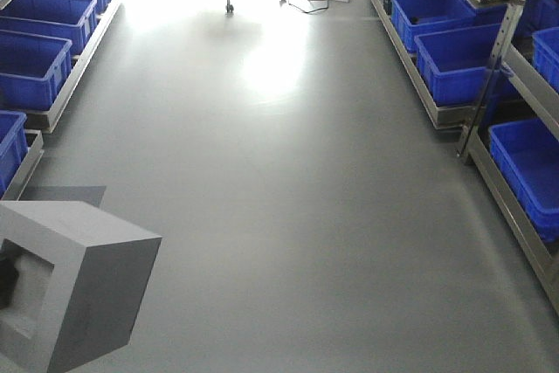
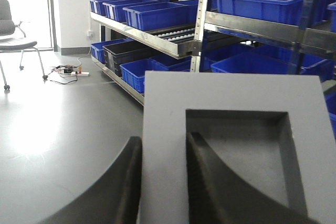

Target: Sort gray base to blue bin

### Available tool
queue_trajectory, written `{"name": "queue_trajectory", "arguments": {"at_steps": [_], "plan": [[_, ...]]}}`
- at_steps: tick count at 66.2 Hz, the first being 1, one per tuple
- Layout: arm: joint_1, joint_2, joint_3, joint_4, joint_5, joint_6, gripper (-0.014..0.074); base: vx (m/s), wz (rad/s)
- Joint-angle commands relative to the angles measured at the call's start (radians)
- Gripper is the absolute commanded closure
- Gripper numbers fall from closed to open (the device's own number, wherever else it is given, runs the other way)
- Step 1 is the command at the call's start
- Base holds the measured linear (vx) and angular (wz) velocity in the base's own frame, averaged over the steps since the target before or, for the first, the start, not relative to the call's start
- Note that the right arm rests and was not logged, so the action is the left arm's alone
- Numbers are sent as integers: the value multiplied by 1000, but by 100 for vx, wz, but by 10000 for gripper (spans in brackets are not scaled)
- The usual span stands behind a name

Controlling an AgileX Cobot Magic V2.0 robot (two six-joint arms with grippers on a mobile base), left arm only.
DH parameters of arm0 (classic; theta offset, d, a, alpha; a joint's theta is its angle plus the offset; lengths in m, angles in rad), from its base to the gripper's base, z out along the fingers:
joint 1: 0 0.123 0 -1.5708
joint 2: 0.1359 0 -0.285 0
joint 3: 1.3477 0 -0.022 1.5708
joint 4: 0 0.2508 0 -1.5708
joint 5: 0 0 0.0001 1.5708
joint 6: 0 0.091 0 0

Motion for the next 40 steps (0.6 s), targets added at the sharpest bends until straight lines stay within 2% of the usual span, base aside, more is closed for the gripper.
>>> {"name": "queue_trajectory", "arguments": {"at_steps": [1,40], "plan": [[0,6,-30,-13,-96,-7,602,48,4],[0,6,-30,-13,-96,-7,602,45,2]]}}
